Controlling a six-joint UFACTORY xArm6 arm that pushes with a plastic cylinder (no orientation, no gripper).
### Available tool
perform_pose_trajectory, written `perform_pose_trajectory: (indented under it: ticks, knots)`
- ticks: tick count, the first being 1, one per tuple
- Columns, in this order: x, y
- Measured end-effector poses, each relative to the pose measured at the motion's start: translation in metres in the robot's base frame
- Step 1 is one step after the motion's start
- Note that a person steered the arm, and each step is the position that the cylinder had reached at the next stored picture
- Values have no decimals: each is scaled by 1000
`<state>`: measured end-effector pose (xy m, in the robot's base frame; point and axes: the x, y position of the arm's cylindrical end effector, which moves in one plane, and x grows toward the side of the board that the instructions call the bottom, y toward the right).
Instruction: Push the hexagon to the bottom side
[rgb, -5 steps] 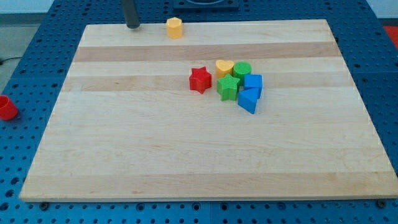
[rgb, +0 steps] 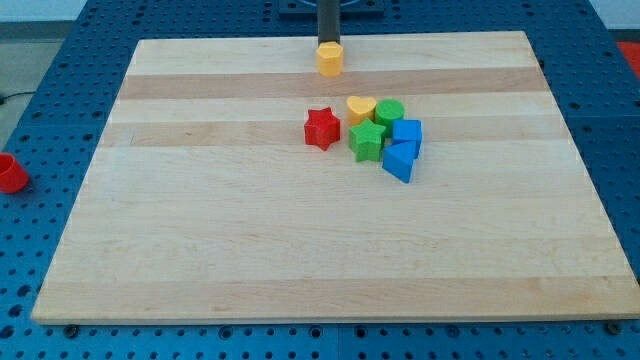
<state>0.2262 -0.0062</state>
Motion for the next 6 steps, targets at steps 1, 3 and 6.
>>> perform_pose_trajectory:
  ticks: [1, 3, 6]
  knots:
    - [35, -4]
    - [62, -43]
    - [62, -68]
